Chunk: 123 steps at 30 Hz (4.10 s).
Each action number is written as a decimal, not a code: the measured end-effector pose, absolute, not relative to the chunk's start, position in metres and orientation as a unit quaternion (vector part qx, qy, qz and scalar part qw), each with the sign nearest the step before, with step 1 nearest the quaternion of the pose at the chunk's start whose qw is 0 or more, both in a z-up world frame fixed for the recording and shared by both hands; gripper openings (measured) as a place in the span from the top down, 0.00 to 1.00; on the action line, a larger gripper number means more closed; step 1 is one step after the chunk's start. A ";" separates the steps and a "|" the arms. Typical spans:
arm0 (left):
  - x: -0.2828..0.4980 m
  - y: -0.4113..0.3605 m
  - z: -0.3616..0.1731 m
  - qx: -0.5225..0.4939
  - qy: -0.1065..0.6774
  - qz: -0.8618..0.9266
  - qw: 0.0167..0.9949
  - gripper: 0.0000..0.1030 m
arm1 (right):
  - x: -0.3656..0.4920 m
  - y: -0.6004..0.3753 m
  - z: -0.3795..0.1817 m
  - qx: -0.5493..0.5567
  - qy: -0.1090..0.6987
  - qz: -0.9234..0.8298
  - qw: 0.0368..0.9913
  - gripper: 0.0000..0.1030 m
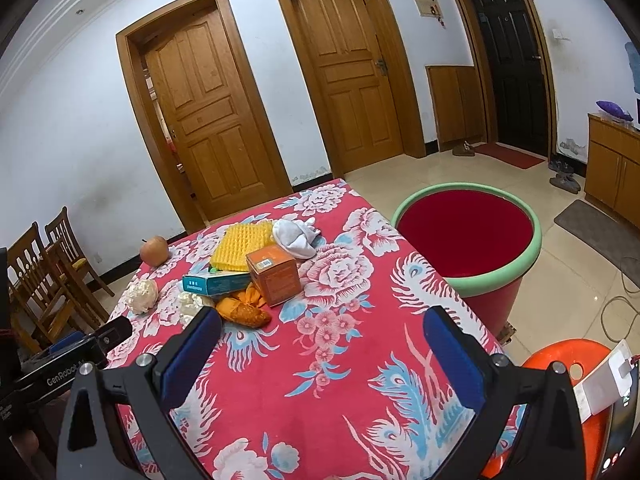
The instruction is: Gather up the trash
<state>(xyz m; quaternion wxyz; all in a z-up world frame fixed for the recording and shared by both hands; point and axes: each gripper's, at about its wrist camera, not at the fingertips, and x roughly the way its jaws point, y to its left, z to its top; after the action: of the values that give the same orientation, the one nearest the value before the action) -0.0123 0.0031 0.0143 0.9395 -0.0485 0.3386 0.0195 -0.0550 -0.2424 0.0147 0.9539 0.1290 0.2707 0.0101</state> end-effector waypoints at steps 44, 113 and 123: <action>-0.022 0.007 0.020 -0.048 0.331 0.024 0.942 0.02 | -0.058 -0.245 0.015 0.133 0.263 0.012 0.955 0.00; 0.141 0.093 -0.035 -0.016 0.428 -0.056 0.902 0.53 | 0.110 -0.193 -0.037 0.072 0.415 0.077 0.904 0.50; 0.098 0.063 0.008 -0.034 0.393 -0.079 0.916 0.53 | 0.078 -0.219 -0.013 0.091 0.387 0.069 0.915 0.50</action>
<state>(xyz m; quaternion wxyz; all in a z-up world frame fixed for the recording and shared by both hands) 0.0984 0.0627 0.0075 0.9155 -0.0337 0.3930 -0.0788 0.0780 -0.2190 -0.0127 0.9152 0.0907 0.3866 0.0686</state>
